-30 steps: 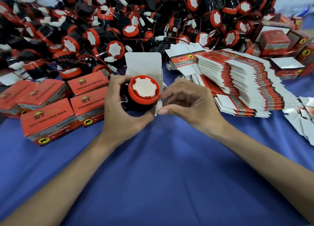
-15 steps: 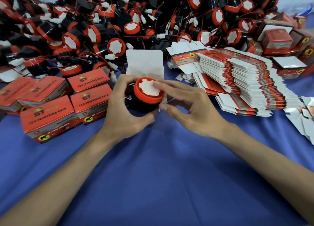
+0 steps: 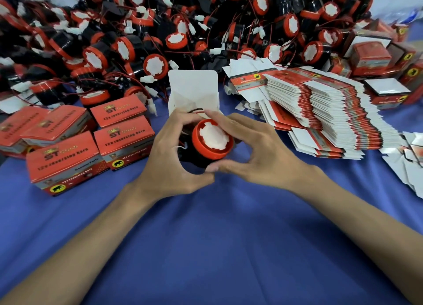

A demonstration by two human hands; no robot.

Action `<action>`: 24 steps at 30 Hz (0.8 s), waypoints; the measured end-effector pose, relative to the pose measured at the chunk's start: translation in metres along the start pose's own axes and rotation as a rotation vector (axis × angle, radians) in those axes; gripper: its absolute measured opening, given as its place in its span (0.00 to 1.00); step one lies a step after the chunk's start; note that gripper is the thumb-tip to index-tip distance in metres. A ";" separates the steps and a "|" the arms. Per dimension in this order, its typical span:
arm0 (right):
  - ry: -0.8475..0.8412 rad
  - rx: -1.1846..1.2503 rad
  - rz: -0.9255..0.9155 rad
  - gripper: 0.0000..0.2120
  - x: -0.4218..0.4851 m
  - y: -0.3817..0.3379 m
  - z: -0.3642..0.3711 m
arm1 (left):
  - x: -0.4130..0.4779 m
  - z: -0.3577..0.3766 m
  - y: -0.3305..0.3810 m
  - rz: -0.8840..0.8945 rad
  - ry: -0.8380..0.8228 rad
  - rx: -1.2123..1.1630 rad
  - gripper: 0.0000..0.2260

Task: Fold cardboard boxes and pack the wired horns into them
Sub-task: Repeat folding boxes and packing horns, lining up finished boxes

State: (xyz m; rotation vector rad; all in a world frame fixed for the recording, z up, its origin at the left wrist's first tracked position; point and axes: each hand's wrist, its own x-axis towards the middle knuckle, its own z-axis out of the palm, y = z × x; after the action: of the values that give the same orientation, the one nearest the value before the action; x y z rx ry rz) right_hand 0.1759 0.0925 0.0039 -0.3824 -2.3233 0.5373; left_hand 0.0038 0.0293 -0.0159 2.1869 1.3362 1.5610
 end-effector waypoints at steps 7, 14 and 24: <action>0.079 -0.184 -0.087 0.32 0.008 -0.004 -0.005 | -0.001 0.001 -0.003 0.050 0.083 0.107 0.34; 0.070 -0.337 -0.093 0.28 0.055 0.000 -0.020 | 0.013 -0.007 -0.011 -0.282 0.131 0.152 0.39; -0.036 -0.339 -0.055 0.31 0.046 0.026 -0.016 | 0.006 -0.008 -0.023 -0.103 -0.004 0.590 0.25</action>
State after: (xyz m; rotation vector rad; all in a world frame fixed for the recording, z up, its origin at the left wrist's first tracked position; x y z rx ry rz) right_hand 0.1578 0.1387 0.0283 -0.4678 -2.4544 0.1215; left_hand -0.0155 0.0438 -0.0212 2.3570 2.0808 1.2296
